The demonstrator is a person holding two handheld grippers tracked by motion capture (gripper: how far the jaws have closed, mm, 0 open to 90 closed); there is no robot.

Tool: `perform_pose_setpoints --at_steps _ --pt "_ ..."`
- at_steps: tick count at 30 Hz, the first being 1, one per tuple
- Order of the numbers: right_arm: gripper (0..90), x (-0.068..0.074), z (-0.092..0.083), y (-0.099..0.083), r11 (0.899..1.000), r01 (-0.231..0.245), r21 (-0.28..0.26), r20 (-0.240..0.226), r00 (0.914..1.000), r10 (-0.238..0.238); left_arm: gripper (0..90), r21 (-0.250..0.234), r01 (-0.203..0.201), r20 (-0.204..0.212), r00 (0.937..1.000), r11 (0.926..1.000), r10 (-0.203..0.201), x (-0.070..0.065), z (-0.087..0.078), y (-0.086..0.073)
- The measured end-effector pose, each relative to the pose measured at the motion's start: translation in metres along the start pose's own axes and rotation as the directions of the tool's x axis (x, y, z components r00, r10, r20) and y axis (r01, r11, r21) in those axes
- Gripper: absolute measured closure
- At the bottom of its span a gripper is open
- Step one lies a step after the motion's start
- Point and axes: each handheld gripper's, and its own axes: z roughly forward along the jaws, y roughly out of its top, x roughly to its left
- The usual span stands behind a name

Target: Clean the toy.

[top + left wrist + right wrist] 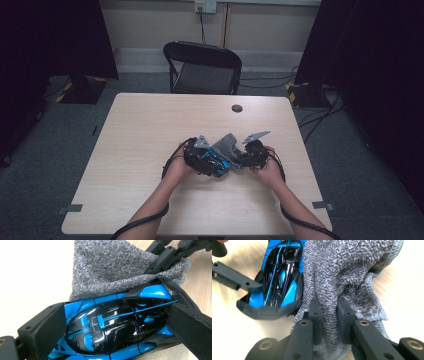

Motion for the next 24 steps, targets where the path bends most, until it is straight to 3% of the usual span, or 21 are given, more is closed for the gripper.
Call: perform_pose_setpoints --at_steps 24 --pt "76.6 0.005 -0.017 -0.019 1.0 0.005 0.0 -0.003 1.0 -0.005 1.8 0.003 0.001 -0.003 1.0 1.0 -0.001 0.0 0.0 0.0"
